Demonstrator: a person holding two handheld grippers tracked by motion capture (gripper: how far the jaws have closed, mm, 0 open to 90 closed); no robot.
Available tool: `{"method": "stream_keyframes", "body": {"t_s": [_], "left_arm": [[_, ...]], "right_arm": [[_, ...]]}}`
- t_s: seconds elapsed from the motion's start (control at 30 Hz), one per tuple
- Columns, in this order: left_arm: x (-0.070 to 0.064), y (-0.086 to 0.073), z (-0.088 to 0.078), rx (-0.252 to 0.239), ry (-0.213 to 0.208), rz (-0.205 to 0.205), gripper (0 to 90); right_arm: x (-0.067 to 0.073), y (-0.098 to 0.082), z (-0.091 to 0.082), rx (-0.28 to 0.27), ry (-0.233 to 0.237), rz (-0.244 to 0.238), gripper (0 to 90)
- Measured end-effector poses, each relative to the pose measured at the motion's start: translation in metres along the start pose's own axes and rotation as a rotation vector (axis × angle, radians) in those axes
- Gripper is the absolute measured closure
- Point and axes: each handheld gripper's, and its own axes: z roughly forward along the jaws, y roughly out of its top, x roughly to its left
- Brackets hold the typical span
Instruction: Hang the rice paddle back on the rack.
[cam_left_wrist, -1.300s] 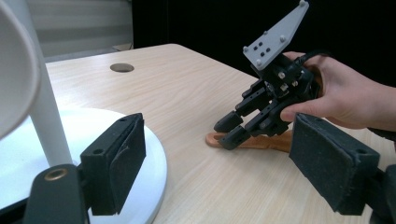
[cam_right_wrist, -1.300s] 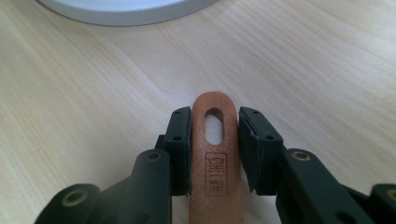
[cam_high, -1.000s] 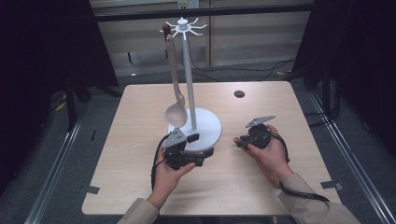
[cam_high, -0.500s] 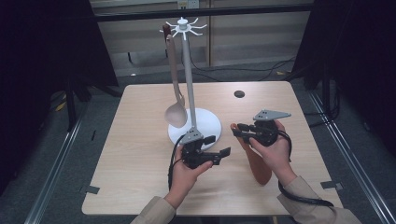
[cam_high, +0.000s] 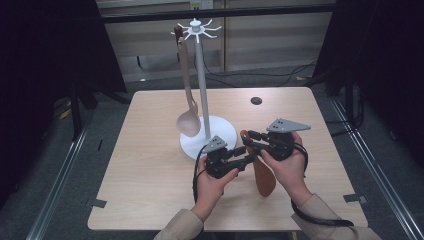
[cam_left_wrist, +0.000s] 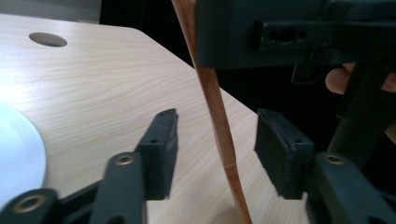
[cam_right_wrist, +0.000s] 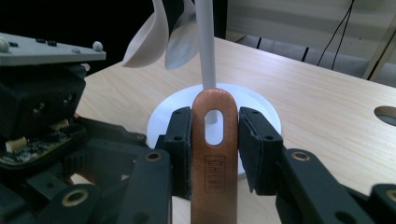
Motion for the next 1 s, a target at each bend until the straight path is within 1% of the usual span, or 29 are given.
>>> {"method": "stream_keyframes", "body": {"t_s": [0.03,0.07,0.1,0.13,0.23,0.27,0.4,0.43,0.47,0.5,0.63,0.67,0.8,0.87,0.97,1.0], "left_arm": [[-0.001,0.000,0.001,-0.011,-0.008,-0.005,56.2],[-0.002,0.001,0.000,-0.018,0.008,0.006,57.7],[-0.002,0.002,0.000,-0.021,0.011,0.010,61.6],[-0.002,0.003,0.000,-0.025,0.006,0.004,63.9],[-0.004,0.004,0.000,-0.027,0.003,-0.002,64.6],[-0.003,0.003,0.000,-0.023,0.002,0.003,65.0],[-0.003,0.001,0.000,-0.032,0.005,-0.002,68.5],[-0.004,0.001,-0.001,-0.040,0.006,-0.013,69.3],[-0.002,0.001,-0.002,-0.040,0.002,-0.002,70.0],[-0.002,0.000,-0.002,-0.043,0.004,-0.003,70.5],[-0.003,0.001,-0.002,-0.049,-0.002,-0.014,72.8],[-0.003,0.002,-0.001,-0.051,-0.006,-0.018,72.8],[-0.004,0.003,0.001,-0.054,-0.011,-0.016,72.6],[-0.004,0.004,0.001,-0.050,-0.010,-0.012,73.4],[-0.004,0.003,0.002,-0.064,-0.008,-0.020,75.0],[-0.004,0.003,0.002,-0.062,-0.010,-0.016,75.5]], "right_arm": [[0.001,0.000,0.000,-0.004,0.000,-0.004,66.7],[0.002,0.001,-0.001,-0.009,0.003,-0.004,66.8],[0.003,0.001,-0.001,-0.005,-0.004,-0.003,66.7],[0.003,0.002,-0.002,-0.007,-0.005,-0.004,66.7],[0.005,0.003,-0.004,-0.021,-0.003,-0.009,66.7],[0.006,0.004,-0.005,-0.028,-0.003,-0.005,66.7],[0.009,0.008,-0.007,-0.046,-0.003,-0.025,66.8],[0.009,0.008,-0.007,-0.044,-0.009,-0.019,66.8],[0.008,0.007,-0.008,-0.047,-0.007,-0.013,66.7],[0.007,0.007,-0.008,-0.050,-0.001,-0.011,66.7],[0.005,0.008,-0.011,-0.059,-0.010,-0.003,66.7],[0.005,0.008,-0.011,-0.061,-0.003,-0.001,66.7],[0.006,0.009,-0.011,-0.070,-0.003,0.005,66.7],[0.006,0.009,-0.012,-0.069,-0.006,0.003,66.7],[0.006,0.010,-0.013,-0.078,-0.005,0.009,66.8],[0.005,0.010,-0.014,-0.085,-0.008,0.011,66.7]]}}
